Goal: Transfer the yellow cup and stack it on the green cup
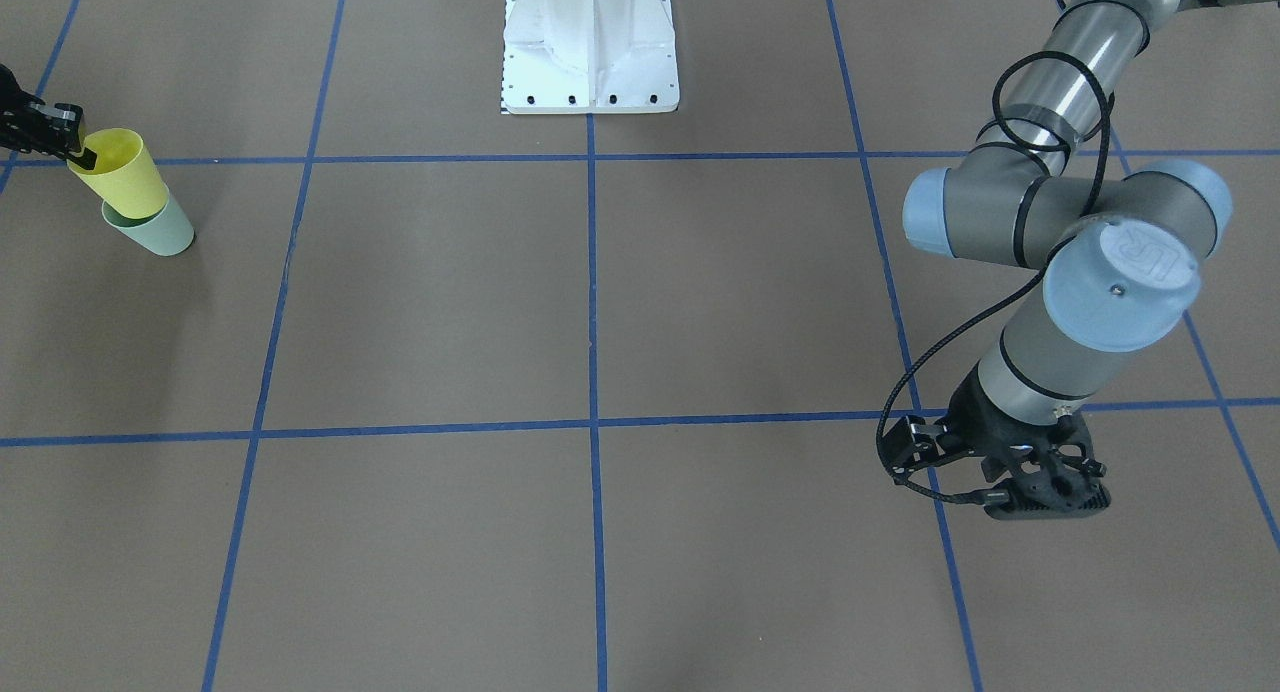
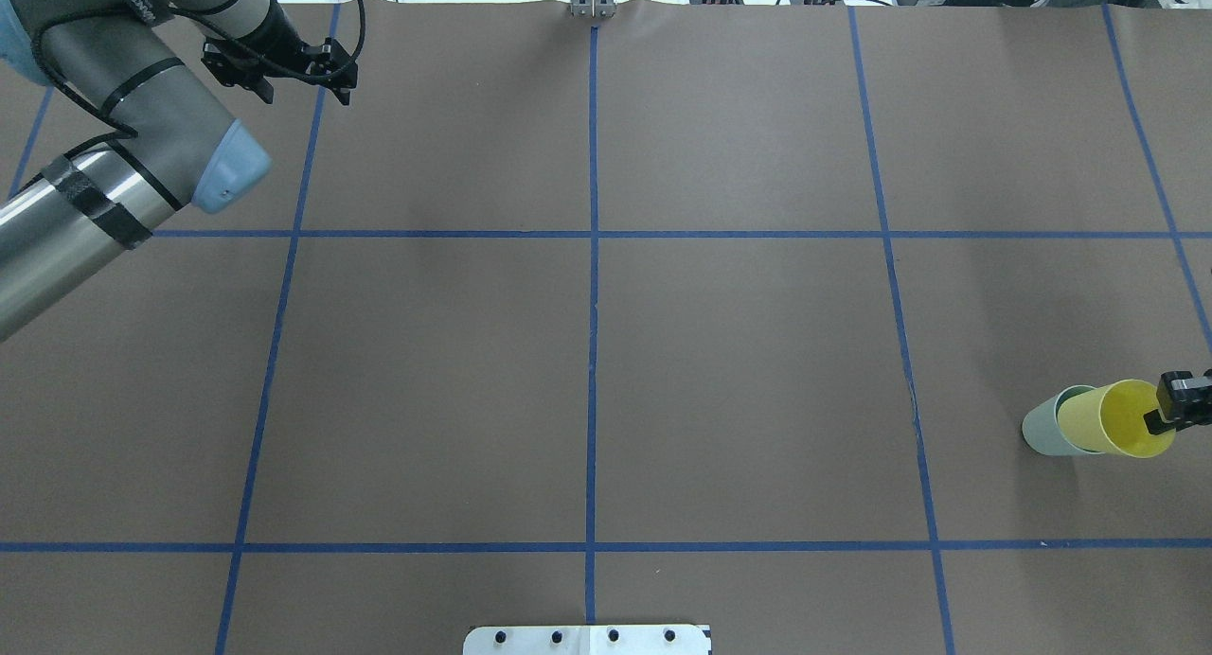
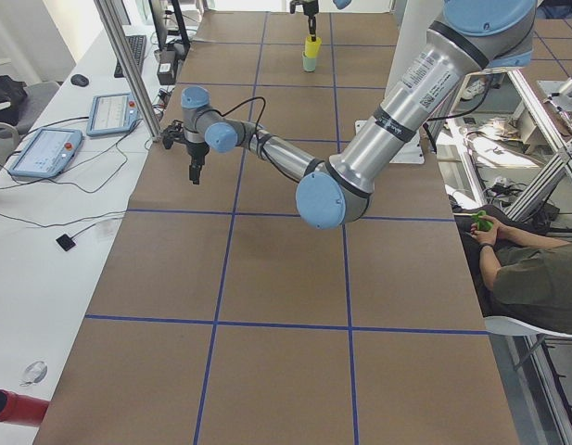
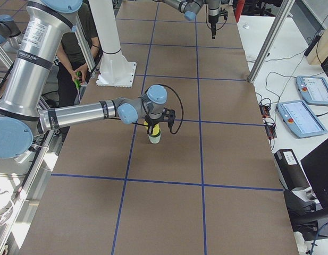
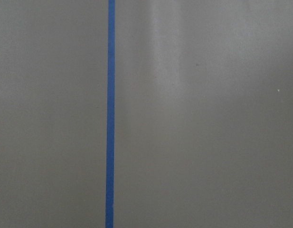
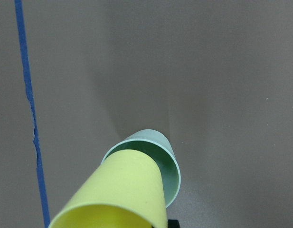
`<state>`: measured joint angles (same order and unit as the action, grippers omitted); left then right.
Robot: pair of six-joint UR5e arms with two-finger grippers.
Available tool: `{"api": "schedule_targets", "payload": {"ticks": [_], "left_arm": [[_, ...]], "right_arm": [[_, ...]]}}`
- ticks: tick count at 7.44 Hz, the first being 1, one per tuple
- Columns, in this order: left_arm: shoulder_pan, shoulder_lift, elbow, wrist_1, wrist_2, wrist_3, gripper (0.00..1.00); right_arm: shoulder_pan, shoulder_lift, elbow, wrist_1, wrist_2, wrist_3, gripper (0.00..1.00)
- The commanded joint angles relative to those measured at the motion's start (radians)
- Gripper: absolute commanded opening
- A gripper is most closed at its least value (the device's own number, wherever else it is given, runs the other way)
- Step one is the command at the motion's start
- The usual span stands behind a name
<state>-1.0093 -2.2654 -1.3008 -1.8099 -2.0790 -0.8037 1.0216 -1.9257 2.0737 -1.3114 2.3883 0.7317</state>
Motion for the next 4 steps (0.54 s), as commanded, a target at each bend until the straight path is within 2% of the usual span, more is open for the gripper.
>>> {"api": "schedule_targets", "payload": {"ticks": [1, 3, 4], "left_arm": [[0.000, -0.006, 0.000, 0.000, -0.001, -0.008, 0.99], [0.001, -0.010, -0.005, 0.000, -0.001, -0.012, 0.99], [0.001, -0.010, -0.008, 0.000, -0.001, -0.012, 0.99]], "right_arm": [[0.003, -0.009, -0.004, 0.000, 0.005, -0.002, 0.00], [0.000, -0.010, -0.009, 0.000, 0.005, -0.005, 0.00], [-0.003, -0.004, -0.015, -0.002, 0.017, -0.005, 0.23]]}}
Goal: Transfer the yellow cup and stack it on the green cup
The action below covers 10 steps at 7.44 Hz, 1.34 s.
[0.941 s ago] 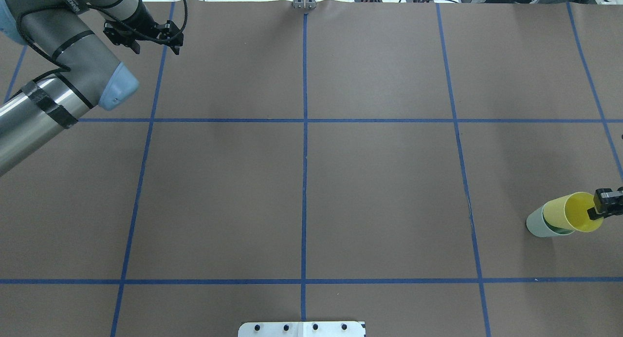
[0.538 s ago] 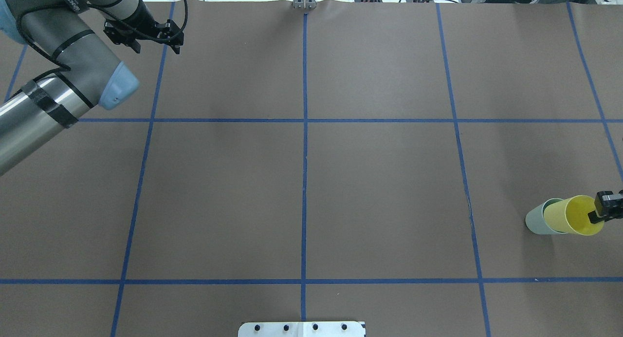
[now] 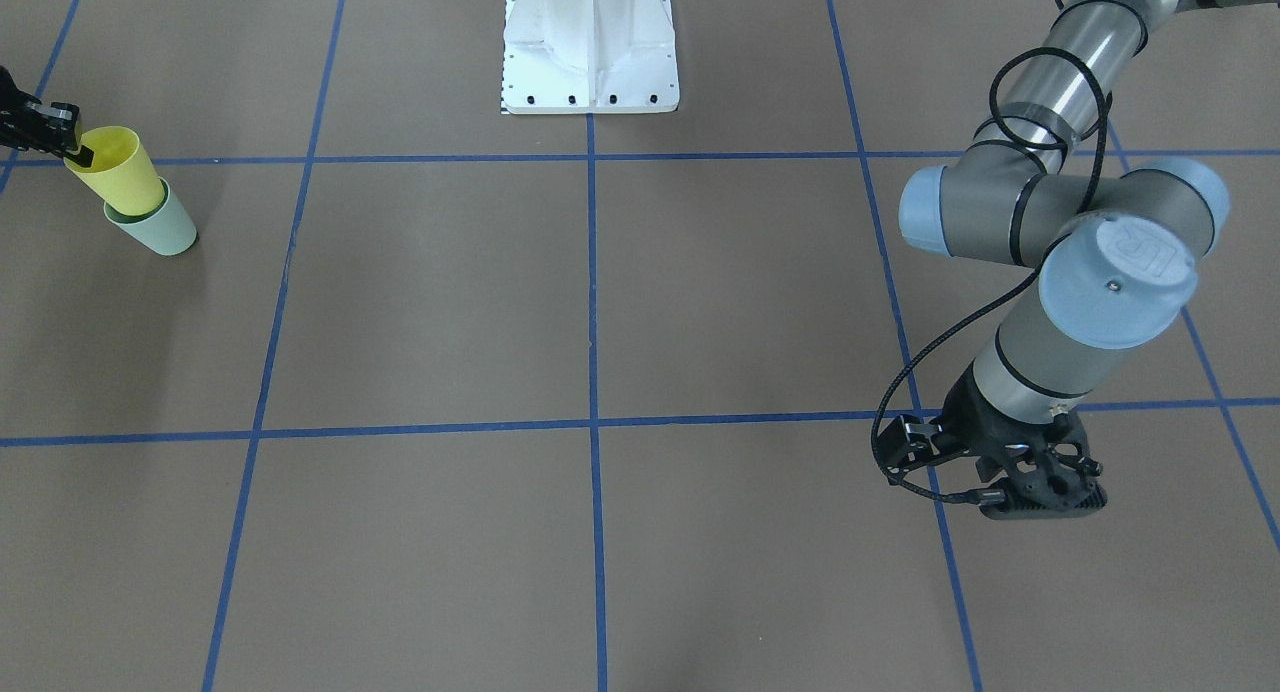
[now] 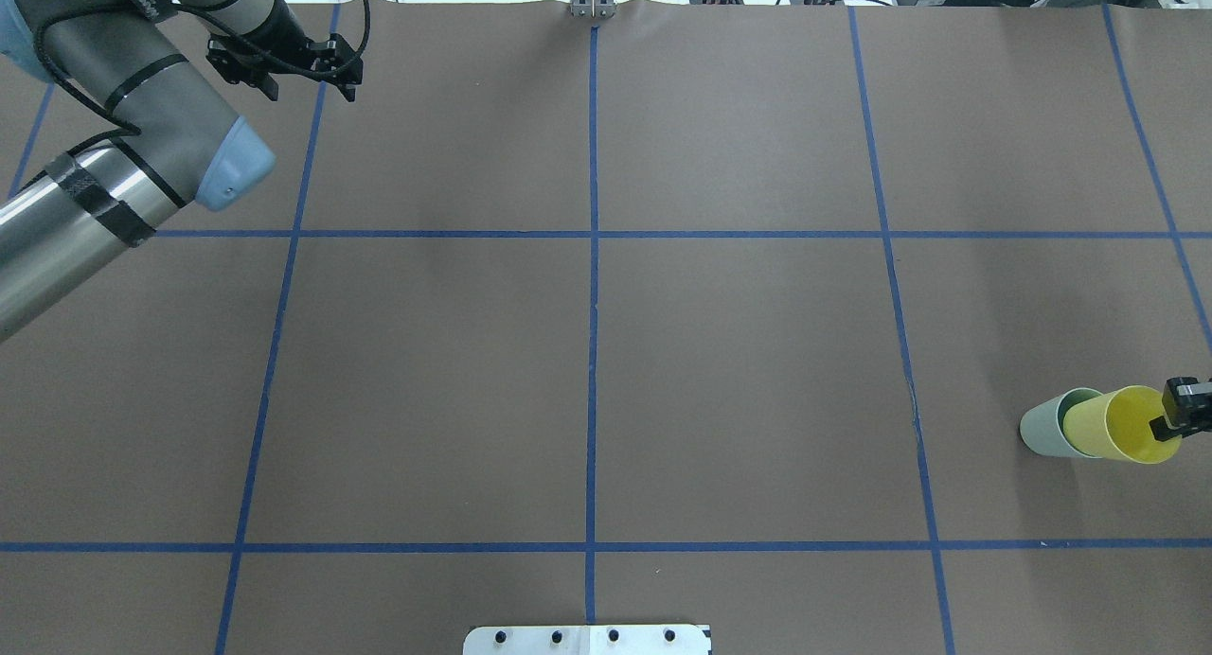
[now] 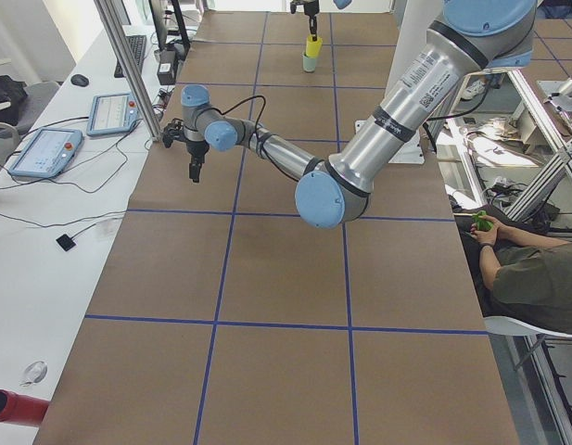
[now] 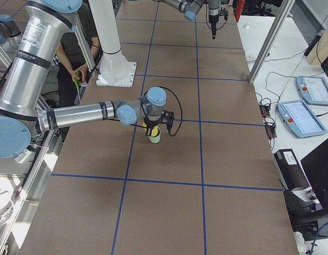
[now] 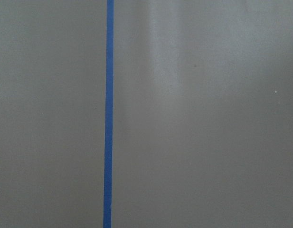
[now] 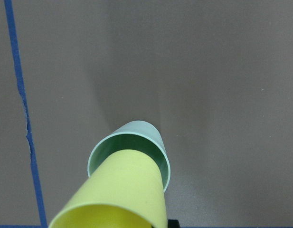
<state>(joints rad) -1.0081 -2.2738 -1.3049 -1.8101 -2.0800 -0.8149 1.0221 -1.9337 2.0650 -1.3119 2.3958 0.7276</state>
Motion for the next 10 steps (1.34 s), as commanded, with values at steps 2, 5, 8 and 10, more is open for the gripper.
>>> {"api": "schedule_targets", "payload": {"ticks": [2, 5, 8, 10], "left_arm": [[0.000, -0.001, -0.010, 0.002, 0.000, -0.003, 0.99], [-0.078, 0.008, -0.036, 0.003, -0.108, 0.022, 0.99], [-0.241, 0.227, -0.251, 0.203, -0.160, 0.434, 0.99], [-0.389, 0.359, -0.339, 0.371, -0.169, 0.780, 0.99]], "right_arm": [[-0.004, 0.013, -0.019, 0.000, 0.011, 0.006, 1.00], [0.028, 0.053, -0.023, 0.000, 0.008, 0.001, 1.00], [0.200, 0.237, -0.147, 0.000, -0.009, -0.028, 1.00], [0.262, 0.314, -0.228, -0.009, -0.041, -0.083, 1.00]]}}
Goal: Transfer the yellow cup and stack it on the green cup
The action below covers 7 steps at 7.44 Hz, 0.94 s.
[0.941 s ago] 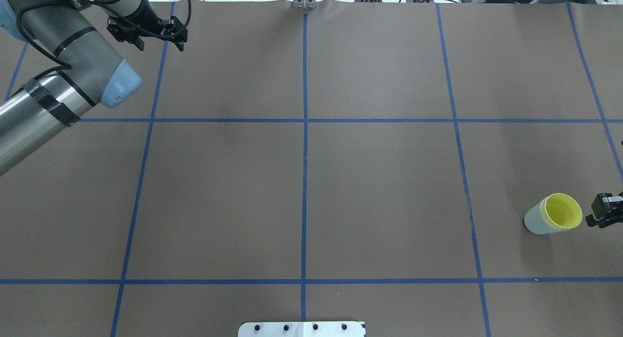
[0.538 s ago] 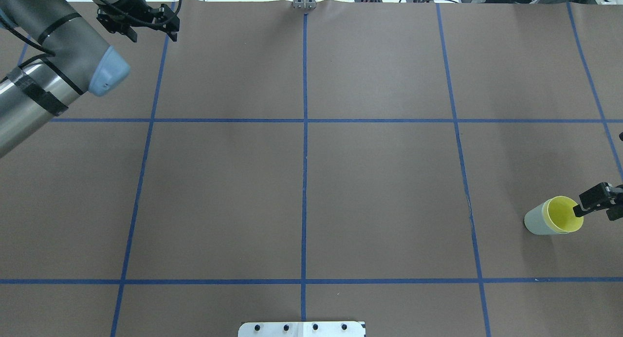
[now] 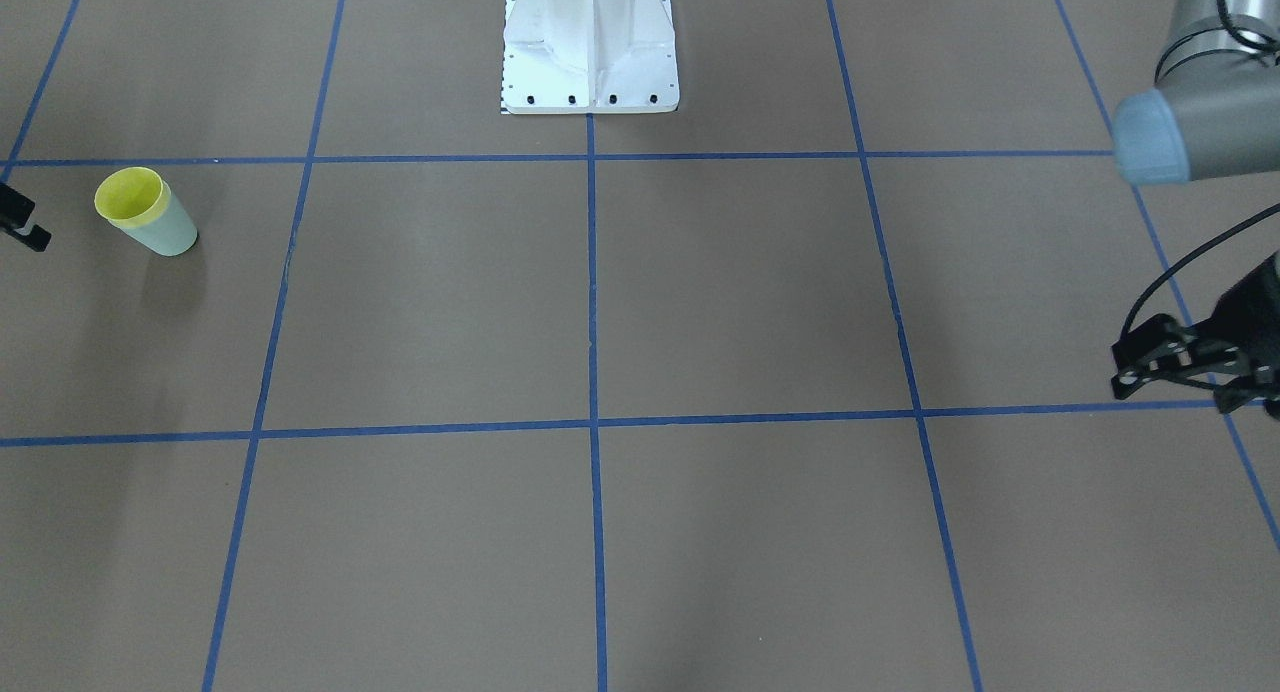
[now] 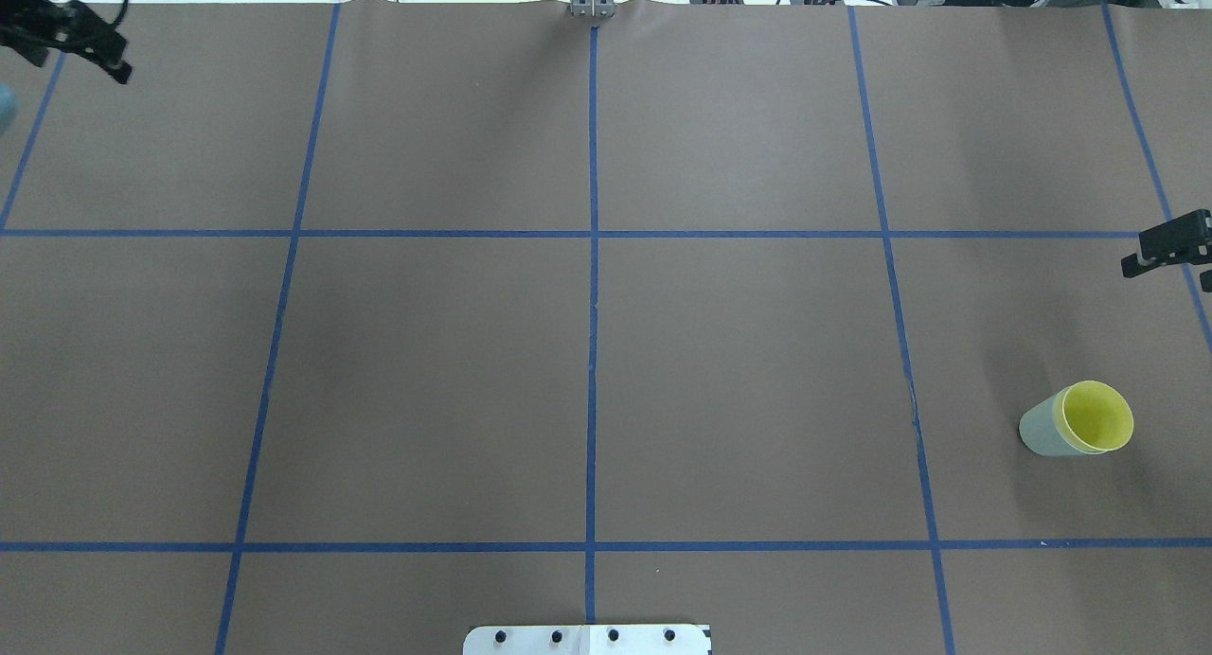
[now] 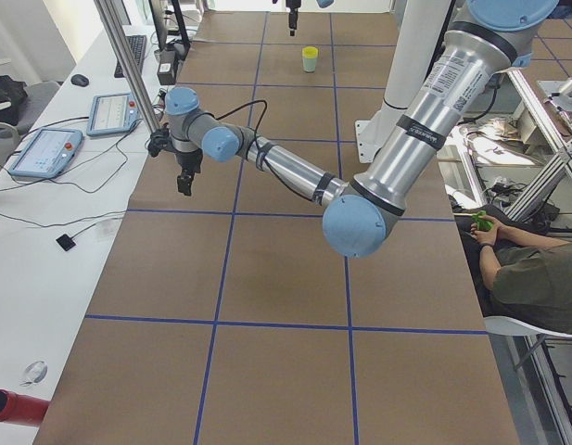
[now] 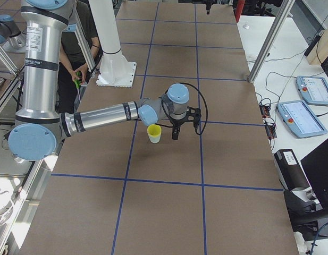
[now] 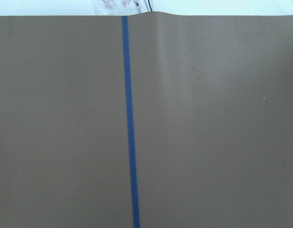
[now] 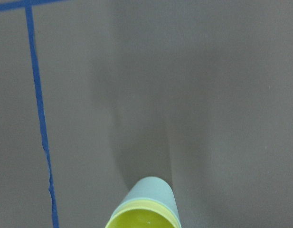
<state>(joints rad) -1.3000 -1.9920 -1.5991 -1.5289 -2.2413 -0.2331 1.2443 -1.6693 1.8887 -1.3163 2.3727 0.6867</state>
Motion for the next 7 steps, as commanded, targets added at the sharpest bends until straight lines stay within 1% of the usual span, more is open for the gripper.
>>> {"api": "schedule_targets", "payload": {"ticks": [1, 2, 3, 4, 5, 6, 7], "left_arm": [[-0.163, 0.143, -0.044, 0.095, -0.088, 0.236, 0.99], [-0.236, 0.232, -0.047, 0.078, -0.150, 0.271, 0.99], [-0.284, 0.299, -0.079, 0.082, -0.170, 0.381, 0.99], [-0.288, 0.364, -0.157, 0.082, -0.152, 0.396, 0.99], [-0.289, 0.404, -0.201, 0.085, -0.141, 0.397, 0.99], [-0.288, 0.435, -0.220, 0.088, -0.141, 0.397, 0.99], [-0.289, 0.450, -0.222, 0.090, -0.147, 0.397, 0.99]], "right_arm": [[0.058, 0.080, -0.098, -0.006, -0.033, -0.089, 1.00], [0.079, 0.101, -0.133, -0.006, -0.035, -0.104, 1.00], [0.101, 0.102, -0.147, -0.011, -0.033, -0.140, 1.00], [0.121, 0.105, -0.148, -0.043, -0.033, -0.147, 1.00], [0.139, 0.106, -0.149, -0.069, -0.035, -0.176, 1.00], [0.151, 0.108, -0.154, -0.119, -0.035, -0.250, 1.00], [0.168, 0.109, -0.155, -0.144, -0.035, -0.319, 1.00]]}}
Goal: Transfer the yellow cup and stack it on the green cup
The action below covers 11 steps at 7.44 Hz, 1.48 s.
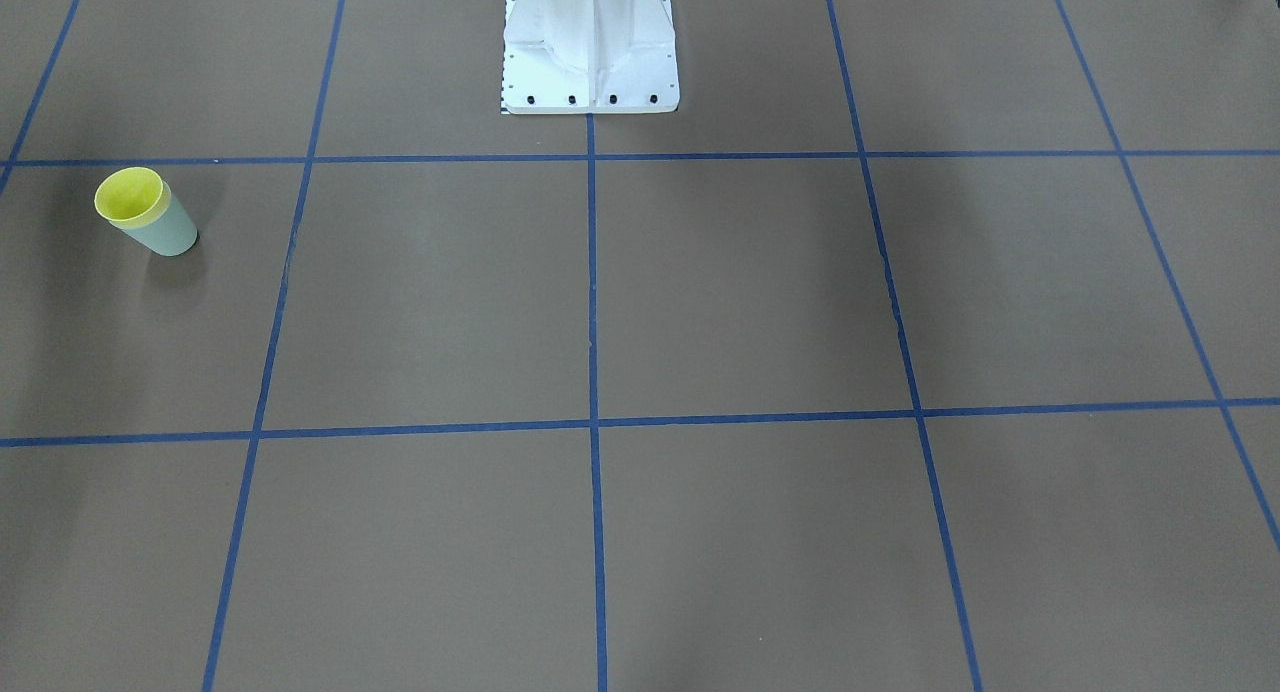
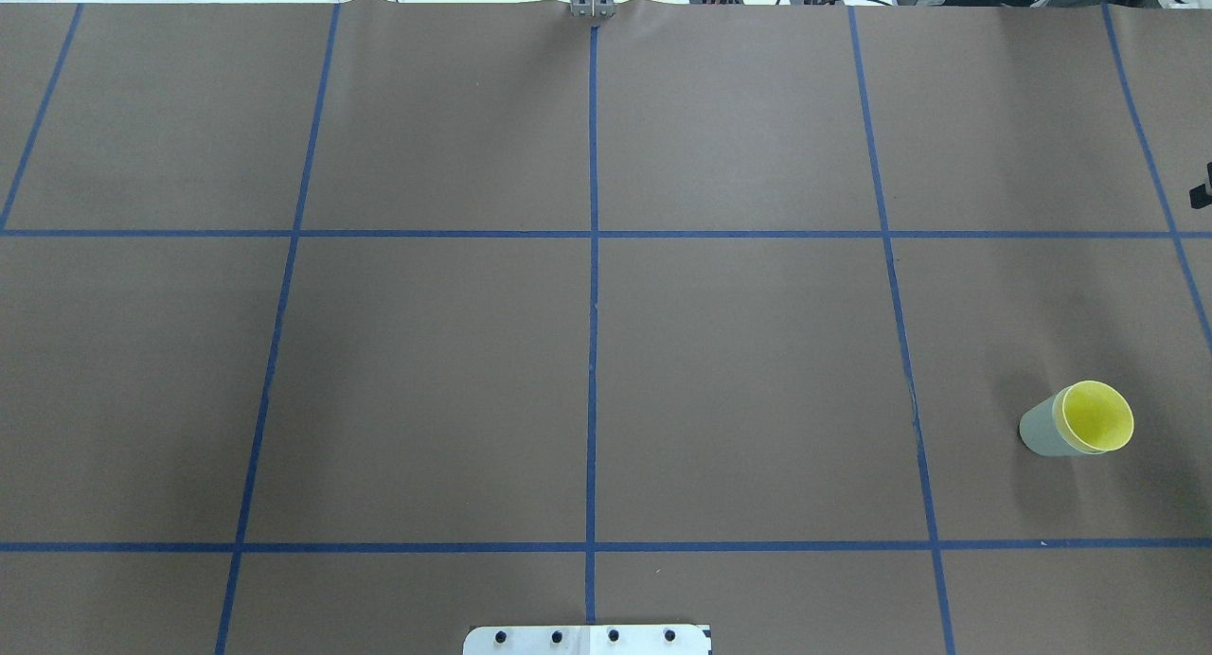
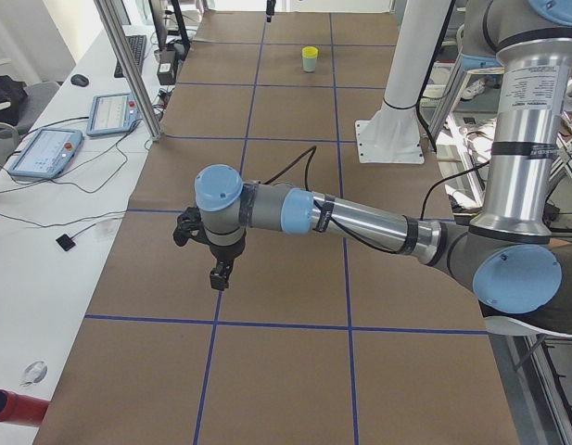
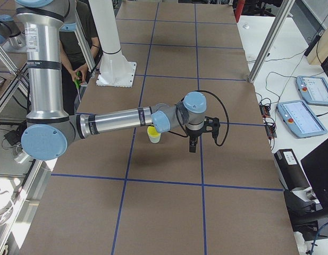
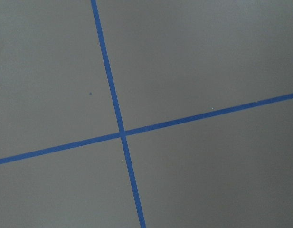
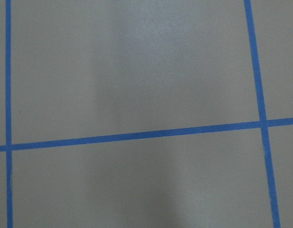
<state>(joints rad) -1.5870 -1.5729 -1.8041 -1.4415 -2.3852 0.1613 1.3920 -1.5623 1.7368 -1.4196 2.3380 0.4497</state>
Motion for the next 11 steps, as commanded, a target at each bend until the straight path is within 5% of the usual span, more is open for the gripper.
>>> {"api": "schedule_targets", "payload": {"ticks": [1, 8, 11], "left_arm": [[-0.001, 0.051, -0.015, 0.003, 0.000, -0.006, 0.99], [0.007, 0.046, -0.006, 0.000, -0.005, -0.108, 1.00], [0.015, 0.039, 0.107, -0.106, 0.001, -0.100, 1.00]], "right_arm": [[0.025, -0.004, 0.000, -0.044, -0.002, -0.089, 1.00], [0.030, -0.050, 0.001, -0.036, -0.017, -0.149, 1.00], [0.032, -0.058, 0.006, -0.041, -0.002, -0.149, 1.00]]}}
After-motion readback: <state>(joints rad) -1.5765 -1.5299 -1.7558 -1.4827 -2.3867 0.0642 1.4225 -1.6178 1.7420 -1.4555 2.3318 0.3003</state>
